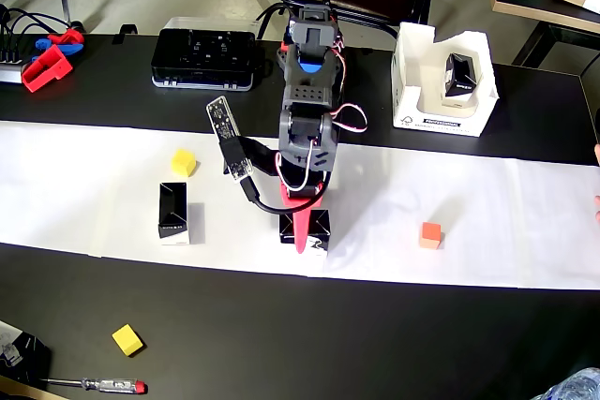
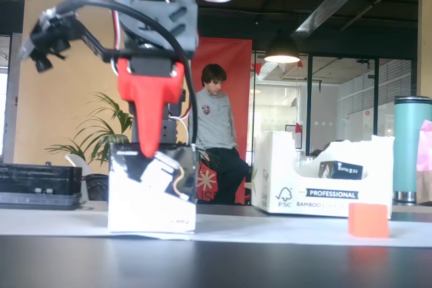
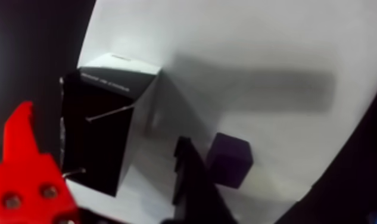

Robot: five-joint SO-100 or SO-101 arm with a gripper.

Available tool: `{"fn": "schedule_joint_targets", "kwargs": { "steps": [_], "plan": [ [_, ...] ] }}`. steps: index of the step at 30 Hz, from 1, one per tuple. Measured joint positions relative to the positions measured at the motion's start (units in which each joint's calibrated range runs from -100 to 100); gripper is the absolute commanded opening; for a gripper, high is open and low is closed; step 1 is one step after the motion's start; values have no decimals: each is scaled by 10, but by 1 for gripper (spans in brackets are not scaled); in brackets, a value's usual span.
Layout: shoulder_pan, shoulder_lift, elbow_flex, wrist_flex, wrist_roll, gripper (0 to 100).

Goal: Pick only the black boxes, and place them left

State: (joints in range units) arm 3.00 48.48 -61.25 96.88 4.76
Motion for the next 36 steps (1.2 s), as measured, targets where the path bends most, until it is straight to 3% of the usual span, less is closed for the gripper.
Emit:
{"fn": "schedule_joint_targets", "kwargs": {
  "steps": [4, 10, 19, 25, 36],
  "plan": [
    [-14, 45, -42, -3, -6, 43],
    [-15, 104, -91, -25, -6, 12],
    [-19, 105, -96, -25, 5, 9],
    [-19, 62, -39, -18, 76, 9],
    [-18, -294, 262, -19, 287, 9]
  ]
}}
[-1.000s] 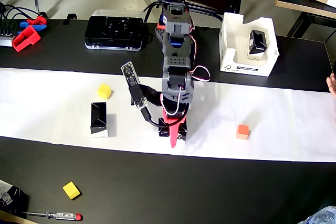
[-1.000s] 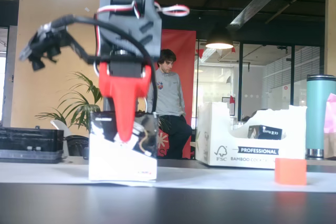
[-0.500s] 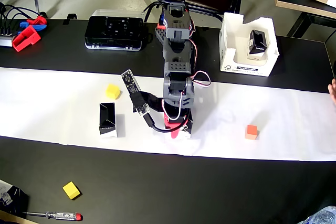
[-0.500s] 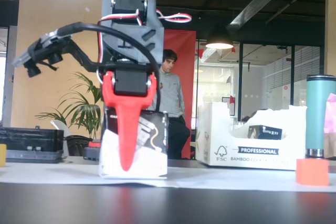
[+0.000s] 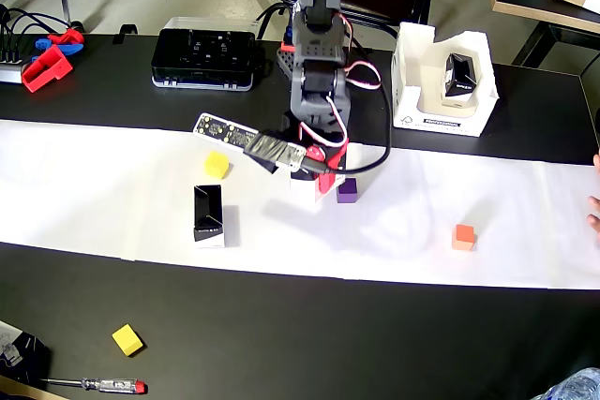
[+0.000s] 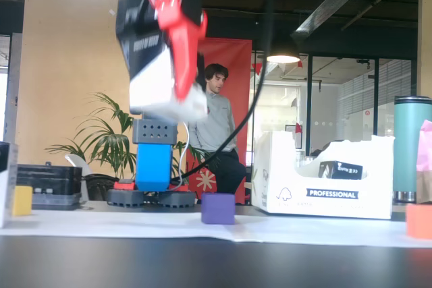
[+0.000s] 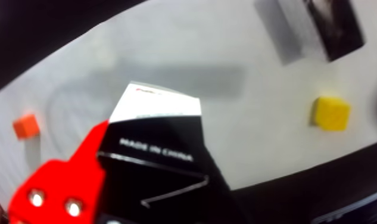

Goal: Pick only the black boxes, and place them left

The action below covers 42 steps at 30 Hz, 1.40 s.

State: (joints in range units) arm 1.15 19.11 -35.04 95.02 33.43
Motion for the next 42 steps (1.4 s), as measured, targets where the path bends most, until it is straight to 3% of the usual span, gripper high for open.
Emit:
{"fn": "schedule_joint_targets", "kwargs": {
  "steps": [5, 11, 32, 42],
  "plan": [
    [-9, -116, 59, 0, 62, 9],
    [-116, -207, 66, 0, 65, 9],
    [-756, -263, 112, 35, -164, 9],
    [-816, -263, 272, 36, -289, 9]
  ]
}}
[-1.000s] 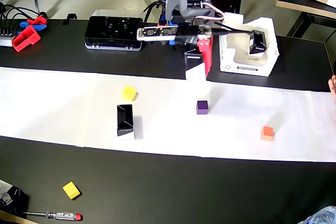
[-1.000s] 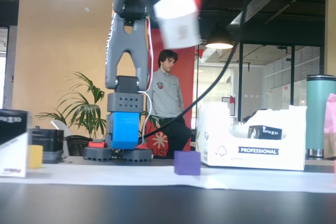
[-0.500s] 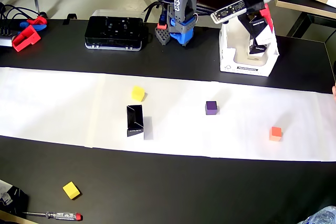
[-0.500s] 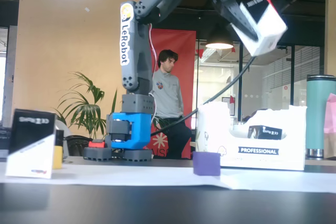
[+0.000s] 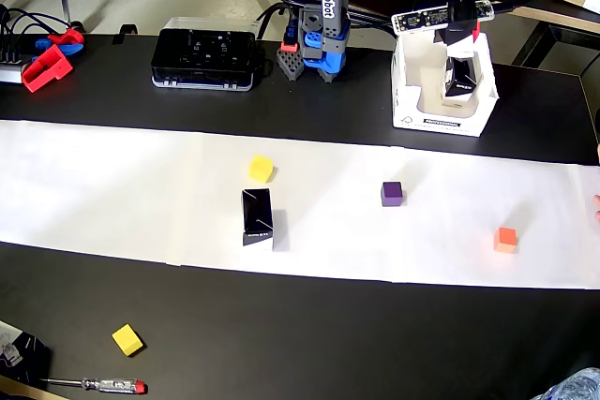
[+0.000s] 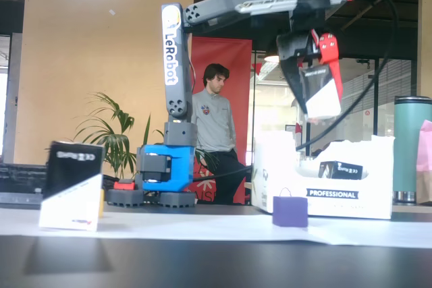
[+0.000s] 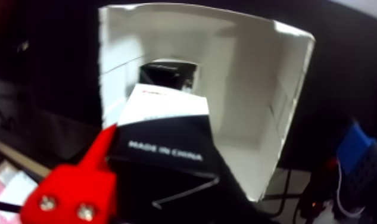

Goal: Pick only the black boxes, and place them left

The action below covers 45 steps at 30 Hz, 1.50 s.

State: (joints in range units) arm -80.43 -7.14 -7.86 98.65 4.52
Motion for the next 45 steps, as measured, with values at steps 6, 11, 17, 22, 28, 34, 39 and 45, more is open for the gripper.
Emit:
{"fn": "schedule_joint_targets", "kwargs": {
  "steps": [6, 11, 17, 22, 28, 34, 39, 45],
  "plan": [
    [0, 47, 26, 0, -27, 9],
    [-25, 128, 26, -1, -27, 9],
    [-64, 185, 36, -1, -27, 23],
    [-65, 189, 108, -1, -3, 46],
    [-38, 124, 122, 2, 54, 47],
    [-14, -32, 122, -1, 117, 47],
    [33, -139, 122, -1, 165, 47],
    [150, -205, 122, 2, 227, 50]
  ]
}}
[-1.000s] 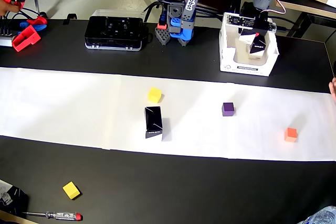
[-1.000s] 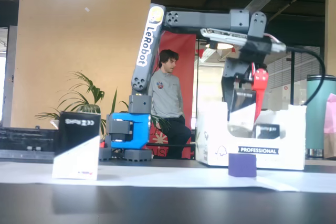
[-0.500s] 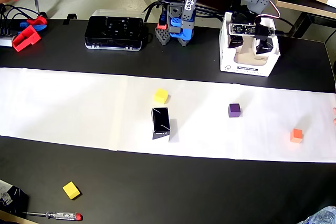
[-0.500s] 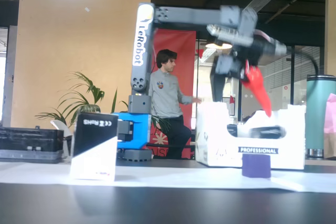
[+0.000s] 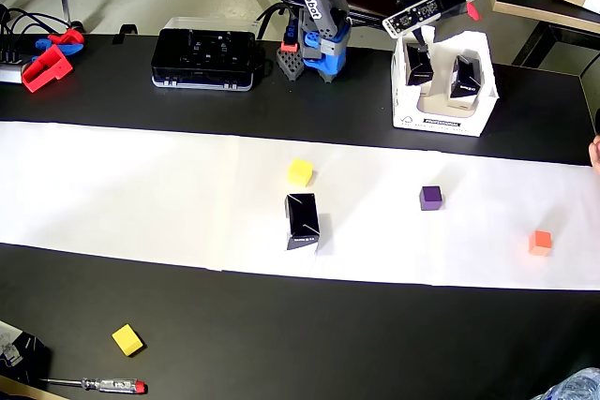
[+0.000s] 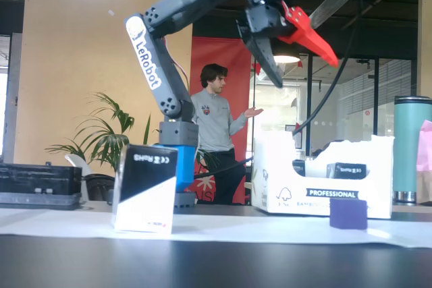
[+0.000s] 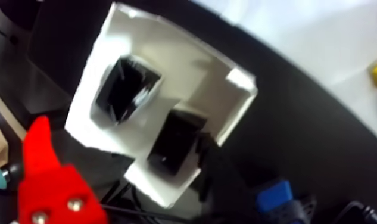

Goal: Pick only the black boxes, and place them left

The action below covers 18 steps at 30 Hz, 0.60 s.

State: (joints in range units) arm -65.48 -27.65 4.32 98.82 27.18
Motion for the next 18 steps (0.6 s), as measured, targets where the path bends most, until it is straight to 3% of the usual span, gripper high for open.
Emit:
{"fn": "schedule_joint_targets", "kwargs": {
  "steps": [5, 18],
  "plan": [
    [145, -7, 0, 0, 64, 58],
    [486, 6, 0, -33, 223, 58]
  ]
}}
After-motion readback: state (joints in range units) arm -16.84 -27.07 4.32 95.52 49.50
